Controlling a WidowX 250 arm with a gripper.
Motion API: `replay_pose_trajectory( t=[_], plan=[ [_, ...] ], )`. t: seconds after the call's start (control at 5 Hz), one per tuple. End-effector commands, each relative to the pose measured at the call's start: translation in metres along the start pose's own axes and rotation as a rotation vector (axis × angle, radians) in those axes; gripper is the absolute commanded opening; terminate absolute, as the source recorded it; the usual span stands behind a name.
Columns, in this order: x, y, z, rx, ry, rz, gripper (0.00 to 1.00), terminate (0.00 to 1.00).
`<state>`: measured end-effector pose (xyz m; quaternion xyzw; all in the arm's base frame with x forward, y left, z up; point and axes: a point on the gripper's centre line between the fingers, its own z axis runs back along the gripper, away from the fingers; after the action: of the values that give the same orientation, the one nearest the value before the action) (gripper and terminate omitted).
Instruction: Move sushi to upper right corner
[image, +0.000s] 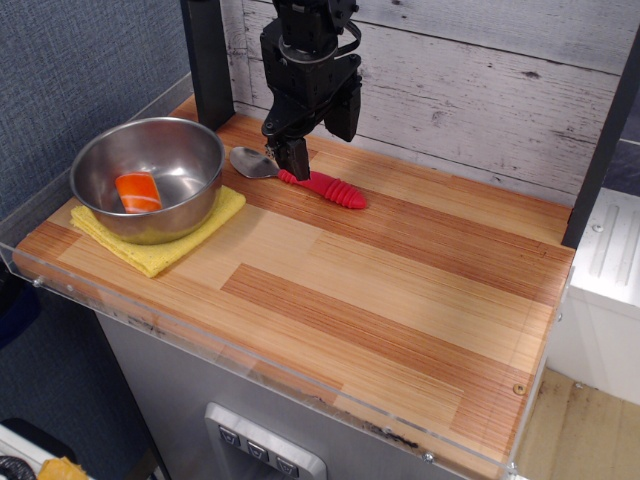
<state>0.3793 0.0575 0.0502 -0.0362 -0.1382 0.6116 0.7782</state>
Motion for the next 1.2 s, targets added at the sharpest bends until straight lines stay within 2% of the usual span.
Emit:
replay_pose_trajectory(
  t=[0.0, 0.2, 0.4, 0.6, 0.8, 1.0],
  plan=[
    [0.0, 0.0, 0.0, 0.0, 0.0, 0.0, 1.0, 0.0],
    [0.001, 0.009, 0.024, -0.01, -0.036, 0.007, 1.0, 0.0],
    [0.006, 0.018, 0.037, -0.017, -0.066, -0.001, 1.0, 0.0],
    [0.017, 0.031, 0.049, -0.045, -0.062, -0.054, 1.0, 0.0],
    [0.036, 0.044, 0.057, -0.05, -0.034, -0.113, 1.0, 0.0],
    [0.061, 0.053, 0.058, -0.034, -0.058, -0.197, 1.0, 0.0]
  ],
)
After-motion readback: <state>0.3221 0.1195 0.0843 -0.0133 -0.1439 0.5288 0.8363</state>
